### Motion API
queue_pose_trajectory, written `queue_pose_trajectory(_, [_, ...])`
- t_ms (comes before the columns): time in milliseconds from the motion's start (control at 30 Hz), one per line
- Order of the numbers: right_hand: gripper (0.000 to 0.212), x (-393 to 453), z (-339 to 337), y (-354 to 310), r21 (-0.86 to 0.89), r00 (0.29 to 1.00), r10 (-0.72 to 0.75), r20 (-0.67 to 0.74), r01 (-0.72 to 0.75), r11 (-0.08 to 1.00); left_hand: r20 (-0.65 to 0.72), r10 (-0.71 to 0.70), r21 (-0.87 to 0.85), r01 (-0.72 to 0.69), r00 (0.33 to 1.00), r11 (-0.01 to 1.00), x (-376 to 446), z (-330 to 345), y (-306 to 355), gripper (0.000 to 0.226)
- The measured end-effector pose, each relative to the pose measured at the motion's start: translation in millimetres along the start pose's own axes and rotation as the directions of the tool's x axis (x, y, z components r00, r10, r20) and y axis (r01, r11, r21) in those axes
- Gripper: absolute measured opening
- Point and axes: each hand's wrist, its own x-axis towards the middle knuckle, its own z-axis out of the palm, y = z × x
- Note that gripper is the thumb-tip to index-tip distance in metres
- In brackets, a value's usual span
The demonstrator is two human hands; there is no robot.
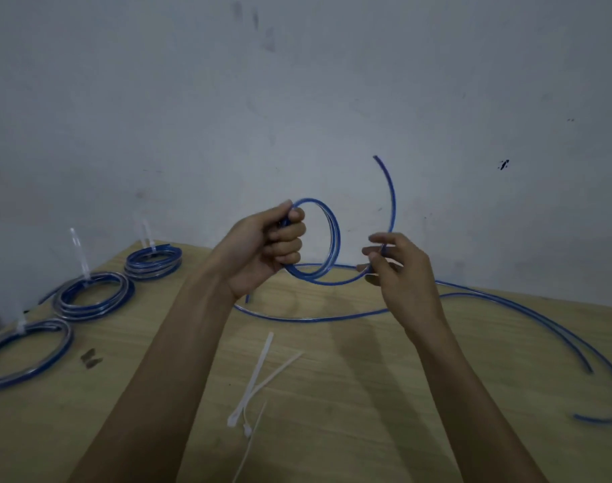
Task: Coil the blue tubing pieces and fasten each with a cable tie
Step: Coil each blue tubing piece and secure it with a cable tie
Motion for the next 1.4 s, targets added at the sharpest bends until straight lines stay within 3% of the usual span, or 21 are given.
queue_pose_trajectory(133, [0.044,-2.3,-1.6,-0.6,-0.214,0.984,-0.179,0.014,0.178,0.961,-0.038,-0.105,-0.039,0.104,0.994,0.994,5.6,3.7,-10.0,0.028])
queue_pose_trajectory(367, [0.037,-0.6,-1.0,-3.2,-0.350,0.945,-0.316,0.089,0.327,0.878,0.019,-0.238,-0.104,0.238,0.971,0.966,6.4,6.9,-15.8,0.023])
queue_pose_trajectory(467, [0.041,2.3,-5.3,-2.9,-0.345,0.934,-0.338,0.117,0.358,0.868,0.087,-0.277,-0.125,0.287,0.957,0.950,6.3,8.3,-17.3,0.035])
queue_pose_trajectory(567, [0.044,4.1,-8.0,-0.1,-0.329,0.928,-0.340,0.153,0.373,0.868,0.076,-0.271,-0.029,0.273,0.960,0.961,6.3,10.6,-18.8,0.044])
queue_pose_trajectory(667, [0.041,3.4,-8.5,-2.4,-0.271,0.945,-0.285,0.161,0.320,0.908,0.045,-0.249,0.018,0.249,0.967,0.968,5.9,12.9,-20.7,0.035])
queue_pose_trajectory(767, [0.035,1.2,-7.0,-8.0,-0.094,0.969,-0.147,0.198,0.168,0.981,0.064,-0.246,-0.003,0.247,0.967,0.969,4.9,12.2,-21.2,0.032])
queue_pose_trajectory(933, [0.042,-4.8,3.3,-10.5,0.042,0.980,0.005,0.201,-0.013,0.999,0.120,-0.239,-0.039,0.245,0.964,0.969,2.4,15.0,-19.7,0.033])
queue_pose_trajectory(1067, [0.034,-9.2,10.1,-17.9,0.170,0.975,0.047,0.218,-0.085,0.982,-0.093,-0.203,0.115,0.213,0.975,0.970,4.1,21.8,-22.1,0.041])
queue_pose_trajectory(1167, [0.032,-10.8,16.0,-20.8,0.233,0.983,0.063,0.171,-0.102,0.967,-0.261,-0.082,0.243,0.147,0.962,0.959,7.6,27.4,-29.0,0.039])
queue_pose_trajectory(1267, [0.035,-12.0,17.4,-23.7,0.203,0.982,0.096,0.160,-0.128,0.971,-0.299,0.051,0.469,0.100,0.953,0.878,9.6,34.0,-35.9,0.035])
queue_pose_trajectory(1400, [0.047,-12.0,18.2,-20.9,0.005,0.980,0.091,0.176,-0.094,0.996,-0.311,0.063,0.627,0.155,0.948,0.763,11.6,37.3,-42.3,0.032])
